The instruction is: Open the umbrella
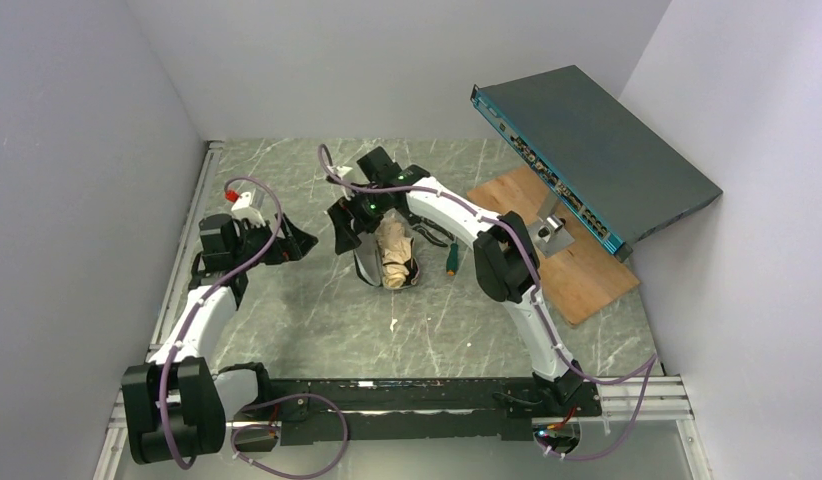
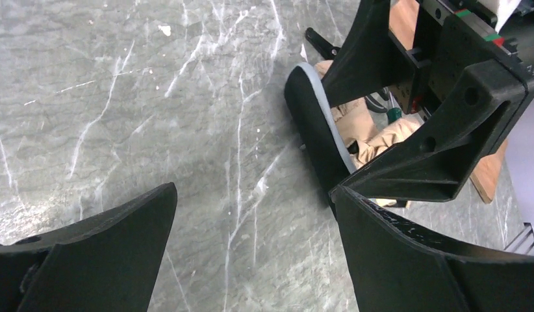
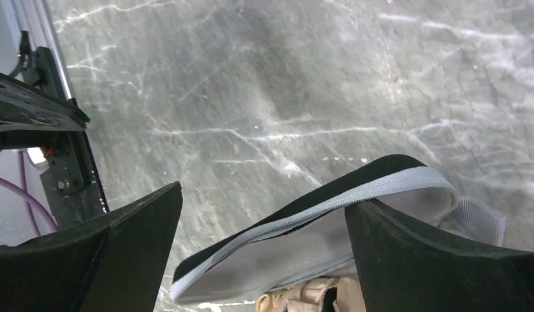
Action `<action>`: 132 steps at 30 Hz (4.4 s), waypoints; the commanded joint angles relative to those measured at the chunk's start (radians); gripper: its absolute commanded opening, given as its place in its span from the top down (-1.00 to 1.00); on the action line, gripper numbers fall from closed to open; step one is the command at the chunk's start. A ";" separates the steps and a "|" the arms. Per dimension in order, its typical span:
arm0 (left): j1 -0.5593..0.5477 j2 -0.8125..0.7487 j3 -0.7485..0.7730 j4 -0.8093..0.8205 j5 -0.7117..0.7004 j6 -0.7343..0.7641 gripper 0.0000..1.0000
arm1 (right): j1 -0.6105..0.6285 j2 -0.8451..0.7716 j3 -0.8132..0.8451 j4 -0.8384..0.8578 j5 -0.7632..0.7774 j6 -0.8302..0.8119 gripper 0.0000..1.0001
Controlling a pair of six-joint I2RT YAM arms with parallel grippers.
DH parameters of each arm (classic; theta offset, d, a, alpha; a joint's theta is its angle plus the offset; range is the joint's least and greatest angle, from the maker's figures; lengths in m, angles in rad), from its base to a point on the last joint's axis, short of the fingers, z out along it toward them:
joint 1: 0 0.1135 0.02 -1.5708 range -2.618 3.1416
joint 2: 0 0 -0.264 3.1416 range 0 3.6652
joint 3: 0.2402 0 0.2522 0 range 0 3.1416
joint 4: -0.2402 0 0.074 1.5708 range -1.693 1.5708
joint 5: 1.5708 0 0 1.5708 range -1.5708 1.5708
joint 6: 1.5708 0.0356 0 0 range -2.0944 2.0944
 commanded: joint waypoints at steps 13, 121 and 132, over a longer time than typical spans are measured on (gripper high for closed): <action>-0.059 0.046 0.094 0.064 0.088 0.083 -0.64 | -0.135 -0.404 -0.316 0.251 -0.120 0.177 -0.80; -0.538 0.678 0.570 -0.681 -0.560 1.062 -0.99 | -0.294 -0.967 -0.673 0.607 0.516 0.271 1.00; -0.176 0.653 0.495 -0.715 -0.526 1.260 -0.97 | -0.292 -0.934 -0.726 0.629 0.462 0.227 1.00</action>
